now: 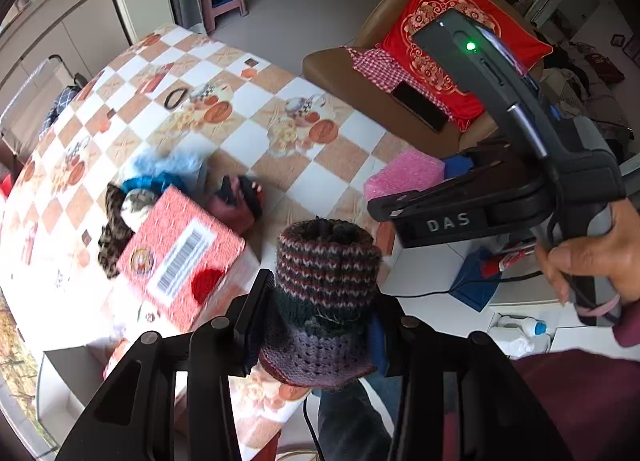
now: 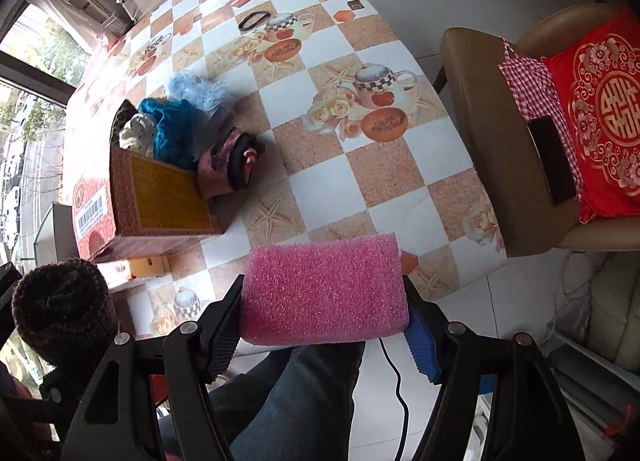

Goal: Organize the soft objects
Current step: 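Carry the sponge and hat over the open white box with both tools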

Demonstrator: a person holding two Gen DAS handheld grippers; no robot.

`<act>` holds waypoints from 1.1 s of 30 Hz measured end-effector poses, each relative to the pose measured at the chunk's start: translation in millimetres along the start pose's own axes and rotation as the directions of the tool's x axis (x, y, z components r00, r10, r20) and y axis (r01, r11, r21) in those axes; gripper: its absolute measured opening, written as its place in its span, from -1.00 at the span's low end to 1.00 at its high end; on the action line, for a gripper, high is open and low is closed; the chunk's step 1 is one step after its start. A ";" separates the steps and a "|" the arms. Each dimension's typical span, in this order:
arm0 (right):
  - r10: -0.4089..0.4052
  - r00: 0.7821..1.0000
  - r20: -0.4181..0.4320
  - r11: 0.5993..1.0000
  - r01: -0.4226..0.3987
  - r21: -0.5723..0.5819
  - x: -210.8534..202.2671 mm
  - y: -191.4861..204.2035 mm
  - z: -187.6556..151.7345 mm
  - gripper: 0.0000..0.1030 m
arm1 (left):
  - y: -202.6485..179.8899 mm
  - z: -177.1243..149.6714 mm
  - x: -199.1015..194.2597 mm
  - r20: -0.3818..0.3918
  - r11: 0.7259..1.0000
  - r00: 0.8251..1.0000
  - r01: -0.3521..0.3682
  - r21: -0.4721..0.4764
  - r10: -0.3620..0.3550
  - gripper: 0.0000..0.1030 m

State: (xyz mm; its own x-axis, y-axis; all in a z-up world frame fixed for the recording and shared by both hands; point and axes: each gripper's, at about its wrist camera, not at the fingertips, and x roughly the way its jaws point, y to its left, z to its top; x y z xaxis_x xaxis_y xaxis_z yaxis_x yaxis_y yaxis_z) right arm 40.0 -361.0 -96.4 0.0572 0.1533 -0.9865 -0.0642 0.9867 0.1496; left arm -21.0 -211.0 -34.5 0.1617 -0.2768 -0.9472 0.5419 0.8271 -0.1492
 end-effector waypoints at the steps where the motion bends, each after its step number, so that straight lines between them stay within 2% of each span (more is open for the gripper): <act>1: 0.005 1.000 -0.008 1.000 -0.005 -0.014 1.4 4.3 -4.6 0.40 | 2.1 -7.8 -0.9 -0.004 1.000 1.000 -0.004 -0.005 0.004 -0.11; 5: 0.027 0.999 -0.042 0.997 -0.030 -0.075 8.1 27.4 -22.3 0.40 | 15.2 -37.7 -2.5 -0.013 0.998 0.999 -0.038 -0.054 0.038 -0.11; 10: 0.054 0.996 -0.076 0.980 -0.067 -0.185 13.6 66.1 -36.6 0.40 | 36.9 -71.5 -9.3 -0.020 0.985 0.998 -0.055 -0.162 0.053 -0.11; 16: 0.064 0.993 -0.103 0.938 -0.095 -0.334 13.8 114.3 -44.8 0.40 | 65.5 -104.0 -30.1 0.016 0.947 0.995 -0.089 -0.309 0.099 -0.11; 19: 0.069 0.992 -0.108 0.910 -0.106 -0.400 10.4 138.9 -46.8 0.40 | 82.3 -119.7 -43.3 0.040 0.911 0.991 -0.104 -0.399 0.130 -0.11; 25: 0.071 0.992 -0.108 0.838 -0.118 -0.533 0.7 191.8 -50.8 0.40 | 115.8 -152.8 -71.2 0.073 0.814 0.973 -0.141 -0.564 0.220 -0.11; 33: 0.072 0.992 -0.103 0.738 -0.122 -0.663 -6.2 256.2 -53.7 0.40 | 149.2 -199.8 -92.6 0.060 0.654 0.940 -0.188 -0.733 0.337 -0.11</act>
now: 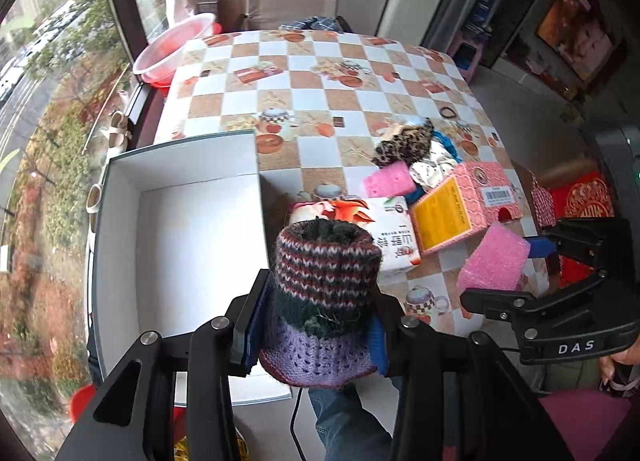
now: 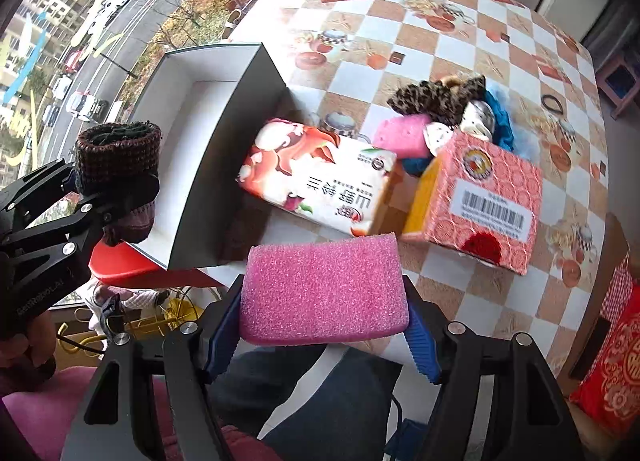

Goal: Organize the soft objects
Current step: 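Carry the sponge and hat over the open white box with both tools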

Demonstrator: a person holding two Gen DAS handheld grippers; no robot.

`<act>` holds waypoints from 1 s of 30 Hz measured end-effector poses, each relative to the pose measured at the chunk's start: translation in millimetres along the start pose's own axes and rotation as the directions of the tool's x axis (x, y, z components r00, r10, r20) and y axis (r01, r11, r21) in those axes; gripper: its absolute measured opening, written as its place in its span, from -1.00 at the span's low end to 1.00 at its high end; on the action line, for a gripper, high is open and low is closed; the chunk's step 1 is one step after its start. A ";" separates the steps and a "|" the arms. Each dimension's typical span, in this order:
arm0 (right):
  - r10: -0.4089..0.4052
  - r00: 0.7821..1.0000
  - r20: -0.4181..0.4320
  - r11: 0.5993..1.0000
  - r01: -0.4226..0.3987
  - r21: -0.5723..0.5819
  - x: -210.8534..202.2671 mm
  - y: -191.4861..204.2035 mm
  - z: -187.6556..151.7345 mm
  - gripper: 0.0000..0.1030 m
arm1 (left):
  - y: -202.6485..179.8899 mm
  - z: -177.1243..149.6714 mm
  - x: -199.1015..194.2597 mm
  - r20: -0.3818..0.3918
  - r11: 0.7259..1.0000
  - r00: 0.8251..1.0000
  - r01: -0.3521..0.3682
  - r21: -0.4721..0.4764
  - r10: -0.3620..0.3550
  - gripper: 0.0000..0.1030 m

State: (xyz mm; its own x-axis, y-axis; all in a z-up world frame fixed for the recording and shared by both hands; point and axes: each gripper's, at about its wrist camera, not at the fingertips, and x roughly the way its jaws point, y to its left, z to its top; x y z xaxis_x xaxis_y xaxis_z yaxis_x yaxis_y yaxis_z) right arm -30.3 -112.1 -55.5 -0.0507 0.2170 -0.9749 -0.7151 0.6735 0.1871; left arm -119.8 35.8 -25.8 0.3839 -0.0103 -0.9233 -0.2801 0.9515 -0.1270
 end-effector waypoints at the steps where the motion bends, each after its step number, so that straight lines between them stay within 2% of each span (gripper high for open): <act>1: 0.004 1.000 0.000 1.000 -0.004 -0.014 0.5 5.3 5.0 0.40 | 8.1 -2.4 -0.9 0.005 1.000 1.000 -0.008 -0.022 0.008 -0.11; 5: 0.025 1.000 -0.009 0.998 -0.025 -0.064 5.2 27.6 23.0 0.40 | 33.0 -10.2 -2.3 0.013 0.993 0.999 -0.046 -0.106 0.048 -0.11; 10: 0.038 0.999 -0.028 0.987 -0.042 -0.156 12.7 60.8 39.8 0.40 | 63.7 -23.7 -0.8 0.000 0.972 0.996 -0.085 -0.220 0.087 -0.11; 19: 0.070 0.997 -0.036 0.957 -0.078 -0.279 19.4 108.2 66.7 0.40 | 117.5 -47.0 -3.3 -0.037 0.901 0.983 -0.179 -0.395 0.180 -0.11; 23: 0.076 0.996 -0.053 0.940 -0.089 -0.329 27.9 130.7 75.9 0.40 | 133.7 -57.2 2.7 -0.071 0.871 0.978 -0.208 -0.445 0.198 -0.11; 30: 0.076 0.993 -0.090 0.908 -0.106 -0.406 44.6 161.6 76.0 0.40 | 137.7 -72.7 17.4 -0.121 0.847 0.974 -0.226 -0.480 0.192 -0.11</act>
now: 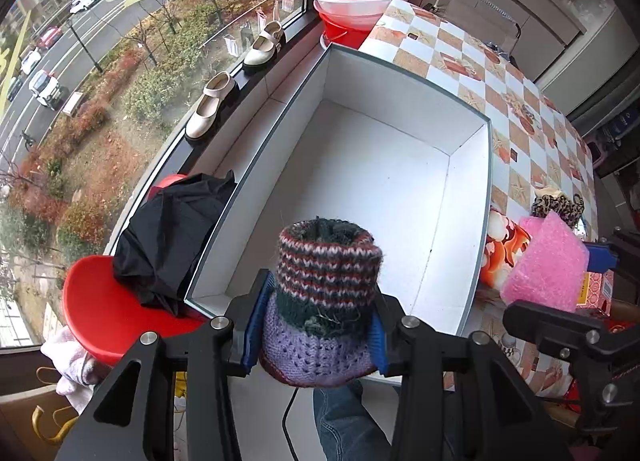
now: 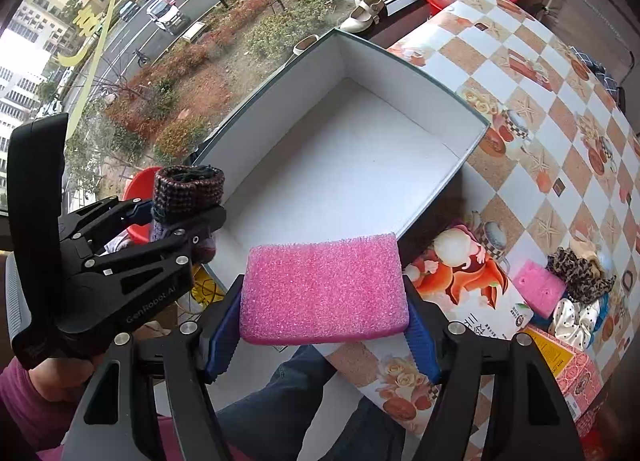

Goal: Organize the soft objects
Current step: 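Carry the sponge and hat over the open white box with both tools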

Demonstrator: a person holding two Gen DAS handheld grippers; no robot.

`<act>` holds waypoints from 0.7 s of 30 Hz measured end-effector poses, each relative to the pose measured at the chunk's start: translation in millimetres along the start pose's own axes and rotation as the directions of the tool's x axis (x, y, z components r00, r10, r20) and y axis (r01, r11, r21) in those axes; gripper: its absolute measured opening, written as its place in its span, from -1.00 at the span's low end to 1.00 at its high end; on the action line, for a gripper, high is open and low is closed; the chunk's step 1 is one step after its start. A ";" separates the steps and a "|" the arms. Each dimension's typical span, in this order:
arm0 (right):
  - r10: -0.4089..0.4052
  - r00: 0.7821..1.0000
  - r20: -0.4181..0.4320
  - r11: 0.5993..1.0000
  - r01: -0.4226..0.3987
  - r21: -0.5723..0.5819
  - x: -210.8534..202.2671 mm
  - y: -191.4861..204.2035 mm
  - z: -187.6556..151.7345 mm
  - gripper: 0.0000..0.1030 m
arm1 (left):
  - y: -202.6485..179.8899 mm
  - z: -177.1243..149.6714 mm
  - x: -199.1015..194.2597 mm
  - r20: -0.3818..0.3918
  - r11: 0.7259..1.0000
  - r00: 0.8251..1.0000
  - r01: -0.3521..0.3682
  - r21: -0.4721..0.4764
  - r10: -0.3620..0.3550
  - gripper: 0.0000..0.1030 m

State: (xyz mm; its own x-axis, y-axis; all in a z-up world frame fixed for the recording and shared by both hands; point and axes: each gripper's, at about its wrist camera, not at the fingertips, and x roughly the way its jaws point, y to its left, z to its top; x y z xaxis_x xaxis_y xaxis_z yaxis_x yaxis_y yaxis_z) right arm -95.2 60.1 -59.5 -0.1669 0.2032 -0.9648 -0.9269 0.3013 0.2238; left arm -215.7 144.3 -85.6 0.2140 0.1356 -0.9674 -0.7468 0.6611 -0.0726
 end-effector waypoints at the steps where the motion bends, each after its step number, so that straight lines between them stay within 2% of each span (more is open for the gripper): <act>1: 0.000 1.000 -0.007 1.000 0.000 -0.011 2.7 2.5 1.3 0.40 | 2.2 -0.8 1.6 -0.007 1.000 1.000 -0.001 -0.006 0.001 -0.11; 11: -0.020 0.999 -0.029 0.997 0.018 -0.072 12.6 12.4 17.2 0.40 | 12.0 -3.8 10.4 -0.031 0.999 0.999 -0.015 -0.042 0.013 -0.10; 21: -0.023 0.999 -0.035 0.996 0.020 -0.089 15.2 19.1 23.9 0.40 | 11.0 -2.2 16.0 -0.051 0.999 0.999 -0.013 -0.033 0.011 -0.09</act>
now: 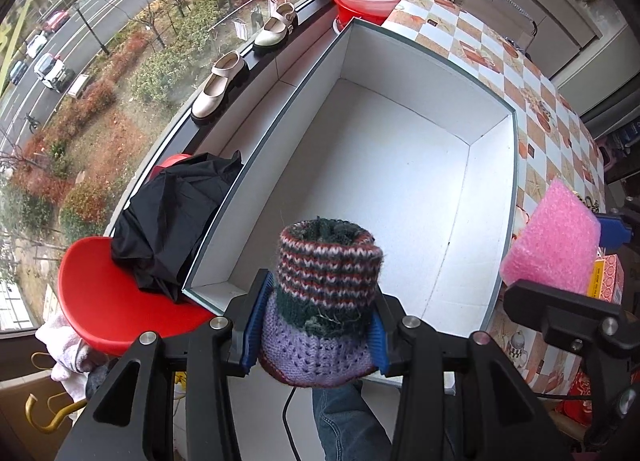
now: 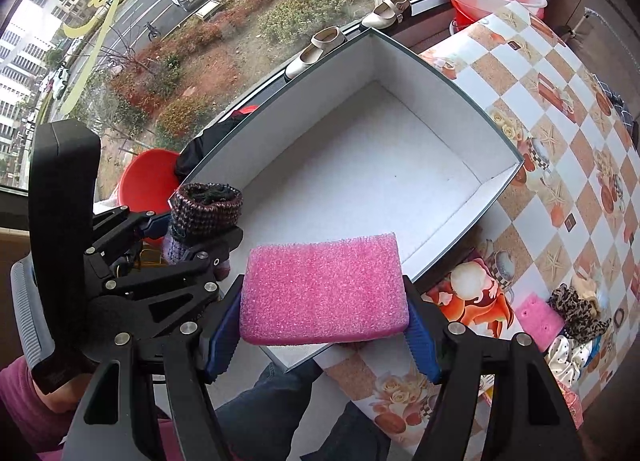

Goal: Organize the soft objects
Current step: 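Carry the sponge and hat over the open white box with both tools, then open both tools to drop the hat and sponge into the box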

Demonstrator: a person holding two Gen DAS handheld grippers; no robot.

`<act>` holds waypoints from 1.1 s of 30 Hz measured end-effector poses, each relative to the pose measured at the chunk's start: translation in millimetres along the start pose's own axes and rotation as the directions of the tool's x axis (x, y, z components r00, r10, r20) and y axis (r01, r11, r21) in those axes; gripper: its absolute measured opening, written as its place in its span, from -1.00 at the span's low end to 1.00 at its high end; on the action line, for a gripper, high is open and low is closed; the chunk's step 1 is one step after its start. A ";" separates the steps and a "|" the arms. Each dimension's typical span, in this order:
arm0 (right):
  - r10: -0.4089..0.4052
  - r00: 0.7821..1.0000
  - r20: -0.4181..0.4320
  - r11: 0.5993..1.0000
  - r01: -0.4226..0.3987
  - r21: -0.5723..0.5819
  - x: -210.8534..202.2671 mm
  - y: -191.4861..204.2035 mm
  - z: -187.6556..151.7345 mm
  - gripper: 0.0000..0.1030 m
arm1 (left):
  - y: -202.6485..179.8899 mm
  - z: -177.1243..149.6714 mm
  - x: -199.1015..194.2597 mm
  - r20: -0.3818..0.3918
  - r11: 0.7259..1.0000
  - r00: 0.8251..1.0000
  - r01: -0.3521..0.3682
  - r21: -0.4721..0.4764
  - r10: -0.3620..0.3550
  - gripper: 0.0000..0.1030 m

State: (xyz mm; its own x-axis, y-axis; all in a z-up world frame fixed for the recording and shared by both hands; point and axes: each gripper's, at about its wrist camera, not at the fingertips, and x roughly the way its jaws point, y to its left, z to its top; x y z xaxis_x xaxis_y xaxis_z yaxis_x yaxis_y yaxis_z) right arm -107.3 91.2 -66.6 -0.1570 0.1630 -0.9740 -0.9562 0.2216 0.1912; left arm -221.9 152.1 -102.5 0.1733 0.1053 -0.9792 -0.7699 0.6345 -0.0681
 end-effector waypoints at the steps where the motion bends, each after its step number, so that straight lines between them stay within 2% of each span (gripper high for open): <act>1: 0.000 1.000 -0.001 1.000 0.000 0.002 0.3 -0.2 0.8 0.40 | -0.1 0.4 0.5 -0.001 1.000 1.000 0.000 0.001 0.000 -0.09; 25: 0.004 1.000 -0.014 1.000 -0.004 -0.009 8.4 2.5 8.4 0.40 | -1.5 3.0 6.8 -0.016 1.000 1.000 0.001 0.003 -0.001 -0.09; 28: 0.010 1.000 -0.009 1.000 -0.010 -0.013 8.5 3.0 9.6 0.40 | -2.4 1.4 6.7 -0.003 1.000 1.000 -0.002 0.017 0.002 0.13; 30: 0.030 1.000 -0.002 0.999 -0.030 -0.013 7.6 2.6 10.4 0.42 | -2.9 1.0 6.8 0.006 1.000 1.000 -0.003 0.022 0.003 0.49; 31: 0.040 0.999 -0.002 0.999 -0.040 -0.010 7.5 1.9 10.3 0.62 | -2.7 -0.1 6.5 0.007 1.000 1.000 0.002 0.023 -0.002 0.55; 32: 0.046 0.999 -0.002 0.999 -0.046 -0.005 7.5 1.0 10.6 0.96 | -2.4 -0.2 6.8 0.005 1.000 1.000 0.010 0.023 -0.010 0.56; 33: 0.045 0.999 0.005 0.999 -0.045 -0.001 6.5 -0.1 10.5 1.00 | -2.3 0.3 7.6 0.000 1.000 1.000 0.016 0.020 -0.016 0.56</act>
State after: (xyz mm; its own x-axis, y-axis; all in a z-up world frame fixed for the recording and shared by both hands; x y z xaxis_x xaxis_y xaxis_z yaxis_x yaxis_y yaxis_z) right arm -105.7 102.3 -71.7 -0.1990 0.1780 -0.9637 -0.9484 0.2126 0.2351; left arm -218.6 151.7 -109.7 0.1860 0.0950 -0.9780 -0.7543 0.6516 -0.0802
